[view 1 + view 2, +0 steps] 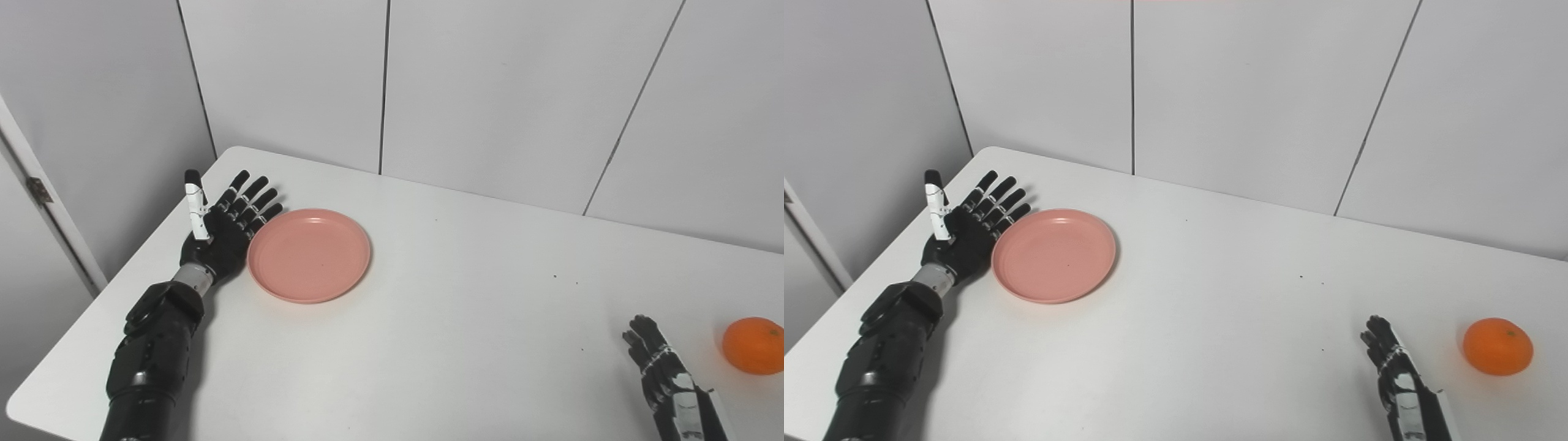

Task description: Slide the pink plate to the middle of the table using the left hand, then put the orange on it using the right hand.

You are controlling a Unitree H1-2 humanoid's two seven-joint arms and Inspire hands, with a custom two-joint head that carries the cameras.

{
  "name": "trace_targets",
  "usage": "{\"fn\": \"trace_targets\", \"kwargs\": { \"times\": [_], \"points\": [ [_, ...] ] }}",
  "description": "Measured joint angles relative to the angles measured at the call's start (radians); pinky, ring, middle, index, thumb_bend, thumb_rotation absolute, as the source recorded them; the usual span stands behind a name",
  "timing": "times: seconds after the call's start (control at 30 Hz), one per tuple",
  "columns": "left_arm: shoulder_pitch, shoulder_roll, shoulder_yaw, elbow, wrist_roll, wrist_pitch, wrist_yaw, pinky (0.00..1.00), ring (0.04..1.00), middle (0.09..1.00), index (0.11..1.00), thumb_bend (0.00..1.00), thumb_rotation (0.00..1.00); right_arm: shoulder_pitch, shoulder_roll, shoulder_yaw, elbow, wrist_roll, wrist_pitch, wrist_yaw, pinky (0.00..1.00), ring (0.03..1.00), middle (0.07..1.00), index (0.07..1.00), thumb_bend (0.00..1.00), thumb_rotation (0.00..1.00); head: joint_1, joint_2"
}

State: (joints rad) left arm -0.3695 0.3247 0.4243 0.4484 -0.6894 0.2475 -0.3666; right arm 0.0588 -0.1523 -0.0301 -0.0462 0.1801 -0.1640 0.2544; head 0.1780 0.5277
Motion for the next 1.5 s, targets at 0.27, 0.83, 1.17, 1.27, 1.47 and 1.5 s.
{"fn": "trace_targets", "kwargs": {
  "times": [0.27,0.83,1.17,1.27,1.47,1.5],
  "points": [
    [0.044,-0.032,-0.03,-0.108,0.001,0.047,0.035,0.8,0.871,0.877,0.975,0.9,0.96,0.0,0.0,0.0,0.0,0.0,0.0,0.0,1.0,0.934,0.94,0.91,0.82,1.0,-0.005,0.002],
    [0.08,-0.063,-0.071,-0.209,0.01,0.079,0.114,0.86,0.885,0.885,0.956,0.91,0.92,0.003,0.002,0.001,-0.006,-0.01,0.005,-0.002,1.0,0.933,0.941,0.912,0.82,1.0,-0.012,0.009],
    [0.091,-0.1,-0.079,-0.252,0.012,0.097,0.148,0.83,0.866,0.864,0.936,0.9,0.94,0.005,0.003,0.002,-0.009,-0.011,0.005,-0.002,1.0,0.93,0.937,0.908,0.82,1.0,-0.014,0.014],
    [0.091,-0.114,-0.092,-0.26,0.015,0.097,0.151,0.8,0.853,0.85,0.937,0.9,0.95,0.005,0.005,0.002,-0.009,-0.011,0.006,-0.002,1.0,0.929,0.936,0.906,0.82,1.0,-0.014,0.014],
    [0.091,-0.137,-0.108,-0.267,0.019,0.097,0.151,0.77,0.838,0.825,0.926,0.9,0.95,0.006,0.008,0.004,-0.013,-0.01,0.008,-0.002,1.0,0.937,0.942,0.912,0.82,1.0,-0.017,0.014],
    [0.091,-0.14,-0.11,-0.268,0.019,0.097,0.151,0.77,0.836,0.825,0.924,0.9,0.95,0.006,0.008,0.004,-0.013,-0.01,0.008,-0.002,1.0,0.934,0.939,0.909,0.82,1.0,-0.017,0.014]
  ]
}}
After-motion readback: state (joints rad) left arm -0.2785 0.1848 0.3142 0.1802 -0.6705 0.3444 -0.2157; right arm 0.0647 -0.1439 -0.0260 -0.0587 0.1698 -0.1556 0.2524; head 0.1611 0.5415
